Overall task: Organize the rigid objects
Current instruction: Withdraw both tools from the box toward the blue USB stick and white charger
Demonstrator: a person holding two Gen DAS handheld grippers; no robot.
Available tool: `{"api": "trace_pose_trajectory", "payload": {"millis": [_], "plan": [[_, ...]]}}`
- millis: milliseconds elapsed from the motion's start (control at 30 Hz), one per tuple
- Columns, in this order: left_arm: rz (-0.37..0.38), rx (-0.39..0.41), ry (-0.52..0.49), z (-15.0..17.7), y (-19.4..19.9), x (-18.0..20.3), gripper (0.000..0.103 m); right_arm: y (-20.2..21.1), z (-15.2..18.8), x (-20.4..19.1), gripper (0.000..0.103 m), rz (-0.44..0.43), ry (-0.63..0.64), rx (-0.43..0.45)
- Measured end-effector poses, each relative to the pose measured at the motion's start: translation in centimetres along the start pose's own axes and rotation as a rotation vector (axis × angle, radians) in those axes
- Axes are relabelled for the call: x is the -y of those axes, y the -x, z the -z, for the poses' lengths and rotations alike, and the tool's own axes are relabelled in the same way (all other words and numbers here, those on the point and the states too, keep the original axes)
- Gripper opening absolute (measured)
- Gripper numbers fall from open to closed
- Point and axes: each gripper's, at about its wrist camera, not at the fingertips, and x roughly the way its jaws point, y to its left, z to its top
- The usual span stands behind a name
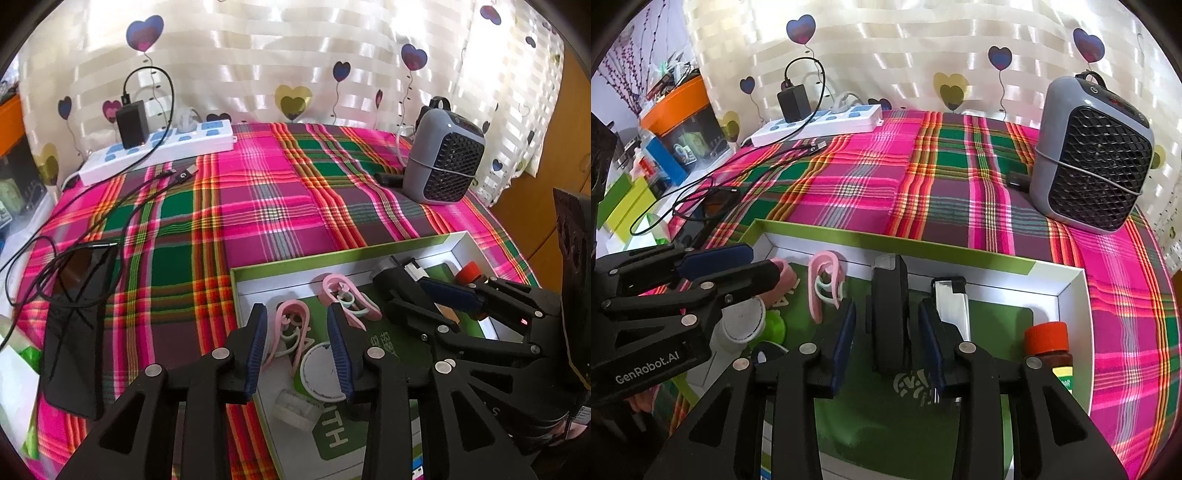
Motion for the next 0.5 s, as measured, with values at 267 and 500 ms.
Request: {"api": "trace_pose_trajectory", "payload": {"millis": [267,500], "plan": [[0.008,0.034,0.001,0.8,2.0,0.4,0.033,1.5,0.6,-0.4,0.037,-0.002,-0.017,0.027],[0.023,0.066,0.004,2.0,4.2,0.9,0.033,3.4,1.4,-0.9,0.037,0.0,-0.029,0.056]]}}
